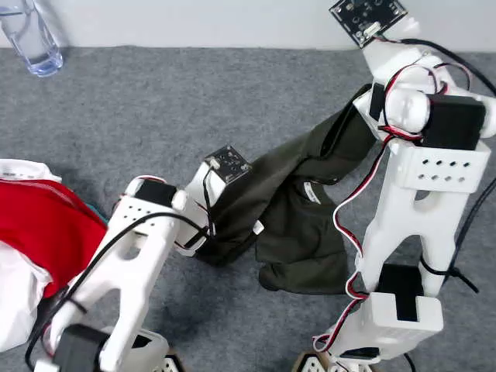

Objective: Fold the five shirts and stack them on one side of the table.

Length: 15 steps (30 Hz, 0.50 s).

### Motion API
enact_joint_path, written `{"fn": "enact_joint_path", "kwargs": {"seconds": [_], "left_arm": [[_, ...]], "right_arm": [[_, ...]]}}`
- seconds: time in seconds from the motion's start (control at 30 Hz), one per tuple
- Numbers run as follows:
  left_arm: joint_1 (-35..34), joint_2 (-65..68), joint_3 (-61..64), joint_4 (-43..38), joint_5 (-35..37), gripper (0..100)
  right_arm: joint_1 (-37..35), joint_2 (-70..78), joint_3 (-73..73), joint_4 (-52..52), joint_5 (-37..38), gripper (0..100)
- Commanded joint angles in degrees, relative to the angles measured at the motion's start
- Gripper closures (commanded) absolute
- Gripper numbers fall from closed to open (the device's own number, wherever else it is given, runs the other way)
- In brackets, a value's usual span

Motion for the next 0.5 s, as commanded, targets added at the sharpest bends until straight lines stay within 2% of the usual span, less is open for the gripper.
{"fn": "enact_joint_path", "kwargs": {"seconds": [0.0,0.3,0.4,0.47], "left_arm": [[1.8,-8.5,-1.5,3.3,1.0,74],[8.2,-19.9,8.7,2.4,3.3,74],[8.4,-24.7,9.2,4.5,3.3,73],[8.4,-27.7,8.7,7.4,3.3,69]], "right_arm": [[0.7,-0.3,-0.4,2.2,-0.3,99.0],[-1.5,-0.8,-0.4,2.2,-0.3,99.0],[-1.3,-0.2,-0.3,2.2,-0.3,99.0],[-1.3,-0.2,0.5,2.2,-0.3,99.0]]}}
